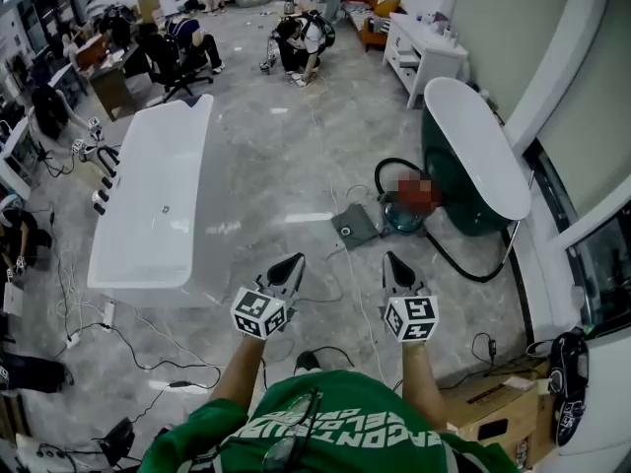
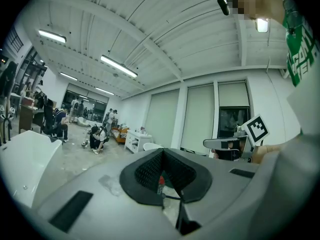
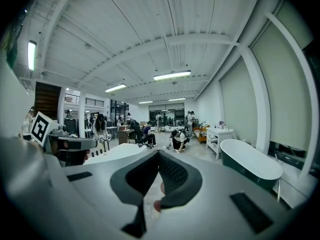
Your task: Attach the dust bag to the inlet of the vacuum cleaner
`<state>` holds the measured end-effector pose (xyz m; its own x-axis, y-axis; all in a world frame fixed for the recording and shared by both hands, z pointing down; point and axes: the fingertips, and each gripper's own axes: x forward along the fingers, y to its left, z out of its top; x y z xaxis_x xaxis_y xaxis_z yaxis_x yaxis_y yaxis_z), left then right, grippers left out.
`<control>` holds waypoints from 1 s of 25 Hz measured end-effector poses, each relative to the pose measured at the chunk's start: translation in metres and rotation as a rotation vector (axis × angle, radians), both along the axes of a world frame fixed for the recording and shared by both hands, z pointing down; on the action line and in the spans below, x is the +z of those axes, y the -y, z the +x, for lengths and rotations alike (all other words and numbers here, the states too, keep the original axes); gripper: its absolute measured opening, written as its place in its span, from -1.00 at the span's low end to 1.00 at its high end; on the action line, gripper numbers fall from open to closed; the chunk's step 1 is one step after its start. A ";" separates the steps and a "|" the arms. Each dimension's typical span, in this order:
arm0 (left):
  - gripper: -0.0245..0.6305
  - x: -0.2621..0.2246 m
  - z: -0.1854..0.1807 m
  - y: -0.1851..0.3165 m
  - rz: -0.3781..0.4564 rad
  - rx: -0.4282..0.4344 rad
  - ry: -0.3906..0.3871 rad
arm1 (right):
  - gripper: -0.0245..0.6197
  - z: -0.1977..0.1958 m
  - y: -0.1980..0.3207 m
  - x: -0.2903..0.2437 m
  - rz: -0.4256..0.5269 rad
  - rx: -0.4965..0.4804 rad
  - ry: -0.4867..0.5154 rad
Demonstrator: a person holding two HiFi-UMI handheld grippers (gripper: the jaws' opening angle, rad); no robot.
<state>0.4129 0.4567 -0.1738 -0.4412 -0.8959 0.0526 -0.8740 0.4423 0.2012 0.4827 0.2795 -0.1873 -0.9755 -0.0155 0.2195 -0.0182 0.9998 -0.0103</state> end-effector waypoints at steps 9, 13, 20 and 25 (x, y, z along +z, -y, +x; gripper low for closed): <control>-0.91 0.012 -0.049 -0.004 -0.004 0.045 -0.016 | -0.90 -0.041 -0.012 0.019 -0.022 0.027 -0.037; -0.91 0.023 -0.078 0.011 -0.013 0.061 -0.027 | -0.90 -0.068 0.000 0.032 -0.040 0.038 -0.050; -0.91 0.034 -0.159 0.045 -0.035 0.117 0.000 | -0.90 -0.157 0.033 0.045 -0.060 0.047 -0.036; -0.91 0.038 -0.241 0.083 -0.059 0.116 -0.018 | -0.90 -0.230 0.075 0.041 -0.055 0.058 -0.046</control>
